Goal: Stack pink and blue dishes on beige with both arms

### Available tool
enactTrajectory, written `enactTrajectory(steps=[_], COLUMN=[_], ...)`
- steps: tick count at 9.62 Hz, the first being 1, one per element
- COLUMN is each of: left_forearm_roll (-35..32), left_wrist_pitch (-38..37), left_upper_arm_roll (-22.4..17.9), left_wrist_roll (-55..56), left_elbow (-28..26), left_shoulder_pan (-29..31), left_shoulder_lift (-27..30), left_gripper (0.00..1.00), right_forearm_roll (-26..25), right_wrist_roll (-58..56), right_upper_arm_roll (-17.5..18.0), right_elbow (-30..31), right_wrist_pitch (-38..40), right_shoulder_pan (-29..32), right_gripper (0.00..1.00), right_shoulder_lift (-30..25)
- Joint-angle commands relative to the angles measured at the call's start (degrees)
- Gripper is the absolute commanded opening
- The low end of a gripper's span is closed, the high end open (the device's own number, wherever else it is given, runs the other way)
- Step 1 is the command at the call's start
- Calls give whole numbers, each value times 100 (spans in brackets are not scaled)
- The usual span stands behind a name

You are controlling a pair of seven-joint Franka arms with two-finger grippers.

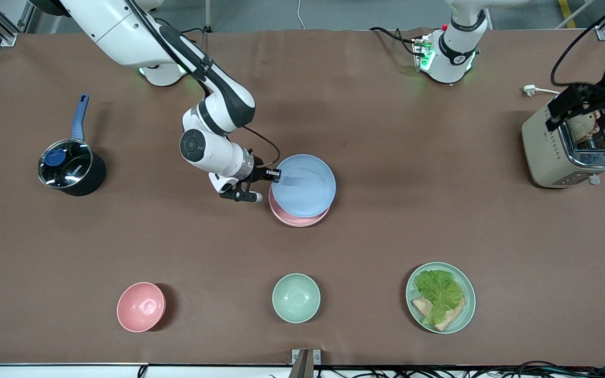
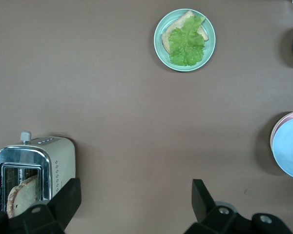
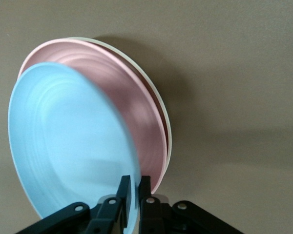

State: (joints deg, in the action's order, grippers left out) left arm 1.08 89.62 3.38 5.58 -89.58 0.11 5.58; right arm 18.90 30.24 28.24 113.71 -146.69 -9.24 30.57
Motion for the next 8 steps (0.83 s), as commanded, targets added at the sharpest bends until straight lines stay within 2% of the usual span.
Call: enactTrajectory(steps=[1, 2, 3, 4, 6, 7, 8], left_forearm_roll=[269, 209, 225, 208, 190, 190, 182], left_wrist_pitch=[-155, -156, -156, -182, -217, -365, -384], left_upper_arm_roll=[-276, -268, -259, -250, -250, -242, -242], left_wrist_roll=[4, 22, 39, 57, 13, -13, -31], left_elbow=[-121, -112, 10, 446, 486, 451, 372], left_shoulder_pan=[-37, -37, -37, -37, -29, -11, -11], left_shoulder_lift=[4, -57, -179, -415, -453, -418, -400], left_gripper=[100, 100, 100, 100, 100, 100, 100], right_forearm_roll=[-166, -167, -237, -455, -1061, -1438, -1807], right_wrist_roll=[17, 17, 8, 8, 52, 52, 52], right_upper_arm_roll=[50, 50, 33, 15, -20, -203, -579], right_elbow=[64, 38, 55, 55, 29, 3, -154], right_wrist_pitch=[-88, -44, -9, 261, 1427, 2042, 2544], right_shoulder_pan=[80, 89, 115, 228, 641, 799, 810], right_gripper=[37, 80, 100, 100, 100, 100, 100], right_shoulder_lift=[19, -59, -313, -646, -1637, -2251, -2614])
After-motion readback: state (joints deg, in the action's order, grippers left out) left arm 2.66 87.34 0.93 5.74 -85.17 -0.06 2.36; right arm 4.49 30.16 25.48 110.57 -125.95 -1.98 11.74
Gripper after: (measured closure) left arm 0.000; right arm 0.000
